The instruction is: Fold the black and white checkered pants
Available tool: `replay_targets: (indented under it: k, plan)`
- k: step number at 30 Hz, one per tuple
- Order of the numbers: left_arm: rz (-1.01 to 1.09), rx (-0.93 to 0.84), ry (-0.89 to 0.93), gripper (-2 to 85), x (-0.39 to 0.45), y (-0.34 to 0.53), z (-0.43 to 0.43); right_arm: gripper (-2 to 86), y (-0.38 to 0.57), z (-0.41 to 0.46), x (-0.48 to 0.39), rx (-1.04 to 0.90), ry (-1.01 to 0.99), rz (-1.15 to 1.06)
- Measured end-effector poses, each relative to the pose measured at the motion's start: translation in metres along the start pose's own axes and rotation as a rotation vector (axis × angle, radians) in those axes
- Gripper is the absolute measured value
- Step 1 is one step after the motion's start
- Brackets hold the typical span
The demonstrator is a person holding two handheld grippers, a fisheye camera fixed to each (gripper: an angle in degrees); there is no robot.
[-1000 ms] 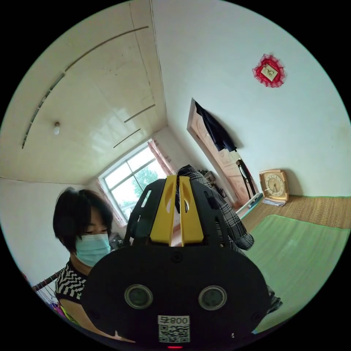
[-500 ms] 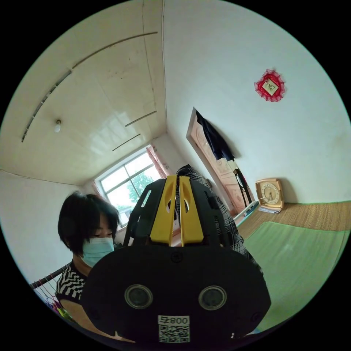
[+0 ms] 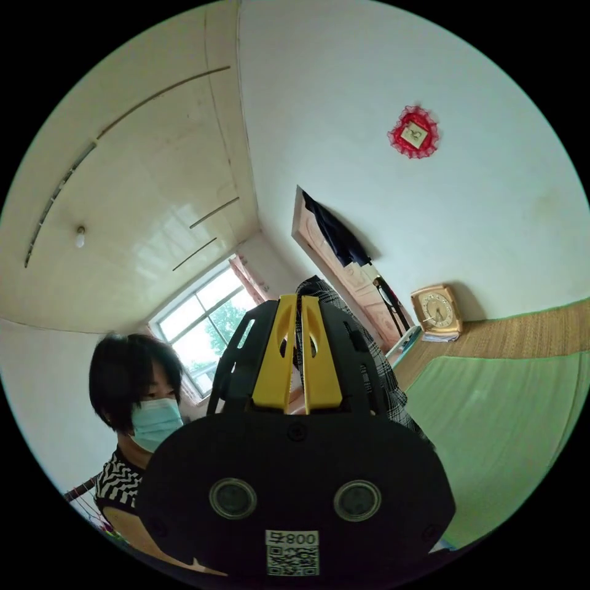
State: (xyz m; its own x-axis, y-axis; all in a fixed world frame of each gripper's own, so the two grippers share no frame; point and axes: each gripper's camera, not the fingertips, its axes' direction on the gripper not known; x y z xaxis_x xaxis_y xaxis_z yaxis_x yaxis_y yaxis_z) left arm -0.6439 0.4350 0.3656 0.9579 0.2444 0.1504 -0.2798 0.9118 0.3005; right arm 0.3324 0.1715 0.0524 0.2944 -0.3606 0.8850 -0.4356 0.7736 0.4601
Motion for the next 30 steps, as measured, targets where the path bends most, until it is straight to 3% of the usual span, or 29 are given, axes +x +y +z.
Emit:
replay_targets:
  k: [9, 17, 21, 26, 30]
  plan:
    - [-0.090, 0.039, -0.127, 0.4, -0.042, -0.016, -0.059, 0.7, -0.016, 0.028, 0.104, 0.016, 0.085, 0.205]
    - [0.015, 0.254, -0.280, 0.3, -0.037, -0.082, -0.150, 0.7, -0.061, 0.045, 0.131, 0.145, 0.018, 0.173]
    - [0.123, 0.338, -0.357, 0.5, -0.021, -0.098, -0.188, 0.8, -0.056, 0.026, 0.145, 0.166, 0.113, 0.160]
    - [0.143, 0.195, -0.397, 0.4, -0.033, -0.089, -0.169, 0.6, 0.001, -0.003, 0.216, 0.079, 0.421, 0.357]
    - [-0.093, -0.120, -0.395, 0.4, -0.089, -0.059, -0.096, 0.2, 0.085, -0.039, 0.310, -0.035, 0.723, 0.644]
